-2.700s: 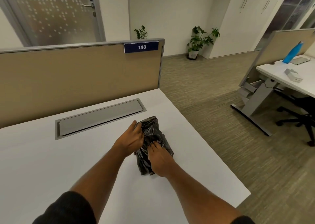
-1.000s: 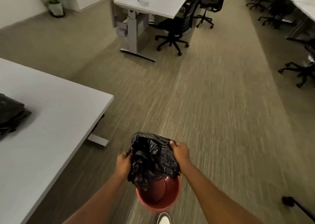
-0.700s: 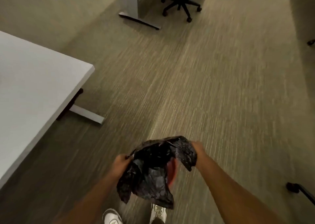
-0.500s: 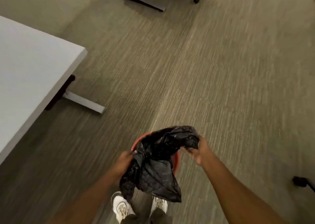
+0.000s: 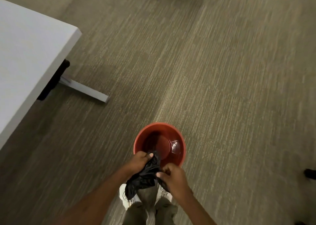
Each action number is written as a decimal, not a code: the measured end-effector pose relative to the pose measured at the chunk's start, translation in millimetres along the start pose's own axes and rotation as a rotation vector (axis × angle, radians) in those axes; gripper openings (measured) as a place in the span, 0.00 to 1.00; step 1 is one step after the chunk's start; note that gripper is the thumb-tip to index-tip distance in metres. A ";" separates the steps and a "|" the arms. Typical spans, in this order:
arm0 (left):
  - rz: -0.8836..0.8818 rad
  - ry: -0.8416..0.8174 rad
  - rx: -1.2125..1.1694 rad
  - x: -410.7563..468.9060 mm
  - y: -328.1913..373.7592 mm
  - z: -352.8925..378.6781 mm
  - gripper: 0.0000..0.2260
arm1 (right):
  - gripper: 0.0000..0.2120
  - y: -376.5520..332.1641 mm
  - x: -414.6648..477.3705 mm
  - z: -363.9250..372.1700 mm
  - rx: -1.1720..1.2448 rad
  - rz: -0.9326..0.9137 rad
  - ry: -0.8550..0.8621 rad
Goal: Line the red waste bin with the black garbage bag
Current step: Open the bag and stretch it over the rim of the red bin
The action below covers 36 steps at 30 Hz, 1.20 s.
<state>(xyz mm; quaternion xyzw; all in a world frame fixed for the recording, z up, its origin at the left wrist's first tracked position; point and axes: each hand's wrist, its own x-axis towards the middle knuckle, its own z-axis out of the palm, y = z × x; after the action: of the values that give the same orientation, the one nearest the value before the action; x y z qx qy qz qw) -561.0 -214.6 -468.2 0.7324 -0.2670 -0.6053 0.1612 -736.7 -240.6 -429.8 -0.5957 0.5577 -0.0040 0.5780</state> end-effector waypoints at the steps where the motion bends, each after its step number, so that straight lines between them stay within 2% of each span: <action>1: 0.018 -0.021 0.027 2.2 -0.4 -1.9 0.19 | 0.14 4.5 3.0 -5.9 0.050 0.037 0.034; 5: 0.077 -0.060 0.187 6.4 1.2 -9.8 0.13 | 0.16 16.4 11.1 -29.1 0.122 0.102 0.123; 6: 0.078 -0.076 0.257 5.4 3.1 -12.1 0.17 | 0.16 19.0 12.9 -32.3 0.142 0.103 0.152; 9: 0.137 -0.088 0.626 2.7 11.9 -14.1 0.42 | 0.15 24.3 17.2 -34.7 0.128 0.016 0.330; 11: 0.234 -0.009 0.827 2.2 16.0 -10.8 0.47 | 0.14 25.1 19.5 -33.4 0.041 -0.074 0.409; 14: 0.277 0.082 0.873 1.7 14.4 -10.2 0.40 | 0.12 28.4 25.9 -33.9 -0.058 -0.127 0.412; 18: 0.330 0.183 1.019 4.2 -0.1 -12.5 0.22 | 0.11 30.9 41.1 -40.3 -0.160 -0.146 0.461; 20: 0.337 0.221 1.033 6.9 -7.4 -11.8 0.15 | 0.11 33.5 45.4 -41.5 -0.231 -0.169 0.421; 24: 0.327 0.284 1.014 15.7 -18.8 -11.6 0.20 | 0.13 47.1 52.3 -47.6 -0.390 -0.229 0.286; 28: 0.313 0.307 0.947 38.6 -19.4 -17.9 0.15 | 0.21 64.4 68.4 -50.4 -0.506 -0.372 0.180; 31: 0.282 0.301 0.844 67.1 -18.4 -21.8 0.11 | 0.13 80.0 95.3 -47.8 -0.656 -0.380 0.038; 36: 0.241 0.238 0.658 127.9 -12.5 -24.7 0.10 | 0.07 84.8 166.9 -42.9 -0.397 -0.205 0.118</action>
<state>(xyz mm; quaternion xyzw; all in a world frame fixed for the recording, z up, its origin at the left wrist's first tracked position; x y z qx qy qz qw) -518.6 -281.7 -572.3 0.7737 -0.5109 -0.3743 0.0172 -757.5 -357.1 -581.2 -0.7499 0.5171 0.0123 0.4125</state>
